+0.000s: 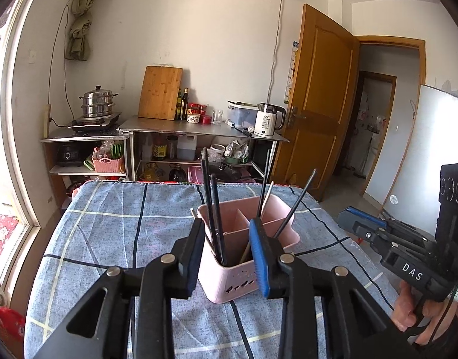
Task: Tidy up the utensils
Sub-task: 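Open both tools to release the chopsticks and pull back from the basket, then move both open tools down toward the silver chopsticks on the cloth, then grasp a silver chopstick with the right tool while the left tool grasps another silver chopstick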
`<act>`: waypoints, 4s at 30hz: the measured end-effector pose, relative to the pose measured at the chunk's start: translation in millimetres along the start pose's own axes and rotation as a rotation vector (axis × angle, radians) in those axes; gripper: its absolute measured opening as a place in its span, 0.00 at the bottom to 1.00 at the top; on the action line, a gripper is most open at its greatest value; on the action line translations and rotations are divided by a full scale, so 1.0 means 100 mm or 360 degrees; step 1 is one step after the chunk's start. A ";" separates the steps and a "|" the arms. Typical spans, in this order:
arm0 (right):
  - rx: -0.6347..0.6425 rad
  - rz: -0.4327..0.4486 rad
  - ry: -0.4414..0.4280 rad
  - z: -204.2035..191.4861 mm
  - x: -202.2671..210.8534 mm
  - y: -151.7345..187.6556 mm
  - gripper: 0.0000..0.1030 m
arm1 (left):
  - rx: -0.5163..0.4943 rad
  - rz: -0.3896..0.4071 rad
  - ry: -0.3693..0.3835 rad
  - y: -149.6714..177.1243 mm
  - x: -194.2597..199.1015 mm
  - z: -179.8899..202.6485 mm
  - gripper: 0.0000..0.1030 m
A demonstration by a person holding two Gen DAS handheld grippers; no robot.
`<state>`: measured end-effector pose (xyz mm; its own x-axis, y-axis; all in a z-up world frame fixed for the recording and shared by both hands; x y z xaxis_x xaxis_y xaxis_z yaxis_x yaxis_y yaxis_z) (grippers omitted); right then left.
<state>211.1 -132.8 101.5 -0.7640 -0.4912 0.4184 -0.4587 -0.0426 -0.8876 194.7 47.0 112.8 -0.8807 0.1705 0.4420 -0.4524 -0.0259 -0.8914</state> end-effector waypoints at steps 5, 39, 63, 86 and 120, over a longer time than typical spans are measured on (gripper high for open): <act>-0.0017 -0.0032 0.0002 0.01 0.15 0.20 0.13 | -0.0034 -0.0002 -0.0024 0.22 0.13 0.13 0.34; -0.0077 -0.0289 0.0058 0.11 0.41 1.21 0.13 | -0.0058 -0.0233 0.0041 1.26 0.20 0.54 0.36; -0.0093 -0.0474 0.0052 0.14 0.27 1.54 0.13 | -0.0017 -0.0364 0.0073 1.47 0.04 0.55 0.36; -0.0070 -0.0733 0.0130 0.08 -0.02 1.87 0.13 | 0.0037 -0.0426 0.0106 1.55 -0.04 0.57 0.36; -0.0142 -0.0718 0.0196 0.43 0.14 1.85 0.08 | -0.0194 -0.0723 0.0280 1.82 -0.56 1.20 0.08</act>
<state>135.3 -184.6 -64.9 -0.5251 -0.3338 0.7829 -0.7901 -0.1507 -0.5942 144.9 -85.4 -62.2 -0.5569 0.3017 0.7739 -0.7555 0.2032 -0.6229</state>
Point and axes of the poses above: each gripper's, at about its wrist camera, not at the fingertips, and x roughly against the way its jaws point, z to its right, y to its underside, the point moved 3 cm from there along -x, roughly the way its jaws point, and after that the axes turned 4 degrees about -x, right-handed, at the moved point
